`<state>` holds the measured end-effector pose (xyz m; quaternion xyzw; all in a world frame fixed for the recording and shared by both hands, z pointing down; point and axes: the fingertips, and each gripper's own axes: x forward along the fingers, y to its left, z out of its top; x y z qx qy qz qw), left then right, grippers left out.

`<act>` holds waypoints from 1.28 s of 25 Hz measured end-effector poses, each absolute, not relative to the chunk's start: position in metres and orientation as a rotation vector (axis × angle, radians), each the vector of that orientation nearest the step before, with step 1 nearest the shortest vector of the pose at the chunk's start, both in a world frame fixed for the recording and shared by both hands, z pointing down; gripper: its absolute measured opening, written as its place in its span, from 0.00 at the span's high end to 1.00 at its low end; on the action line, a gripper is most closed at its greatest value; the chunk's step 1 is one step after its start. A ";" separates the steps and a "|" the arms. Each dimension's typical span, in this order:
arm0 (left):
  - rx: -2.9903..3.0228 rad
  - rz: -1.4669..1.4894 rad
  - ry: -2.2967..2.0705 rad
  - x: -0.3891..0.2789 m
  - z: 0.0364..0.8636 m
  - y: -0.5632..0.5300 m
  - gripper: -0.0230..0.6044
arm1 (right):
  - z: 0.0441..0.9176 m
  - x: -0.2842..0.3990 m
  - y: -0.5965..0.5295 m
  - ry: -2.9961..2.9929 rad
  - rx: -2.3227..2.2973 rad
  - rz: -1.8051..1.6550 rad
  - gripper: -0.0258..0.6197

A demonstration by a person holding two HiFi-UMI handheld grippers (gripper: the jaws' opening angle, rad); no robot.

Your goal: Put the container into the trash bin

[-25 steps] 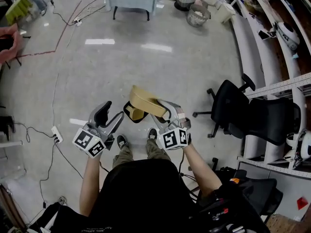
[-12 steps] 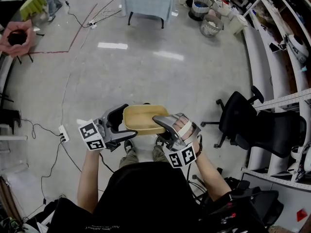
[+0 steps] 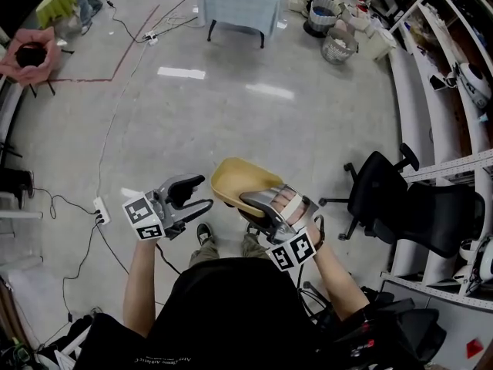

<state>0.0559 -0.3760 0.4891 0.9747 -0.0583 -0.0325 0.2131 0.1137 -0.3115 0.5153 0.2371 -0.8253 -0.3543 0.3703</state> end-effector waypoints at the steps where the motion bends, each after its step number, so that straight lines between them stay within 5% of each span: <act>1: 2.745 -0.021 -0.123 0.058 0.494 -0.369 0.50 | 0.514 0.113 -0.309 -2.141 0.586 -0.895 0.67; 3: 2.787 0.046 -0.010 0.060 0.497 -0.354 0.32 | 0.503 0.110 -0.298 -2.249 0.541 -0.834 0.66; 6: 2.675 -0.089 0.205 0.060 0.483 -0.336 0.22 | 0.475 0.102 -0.274 -2.395 0.462 -0.779 0.66; 11: 2.503 -0.345 0.407 0.051 0.455 -0.333 0.20 | 0.442 0.076 -0.253 -2.437 0.337 -0.849 0.66; 32: 2.367 -0.419 0.470 0.049 0.470 -0.334 0.17 | 0.457 0.099 -0.267 -2.304 0.368 -0.878 0.63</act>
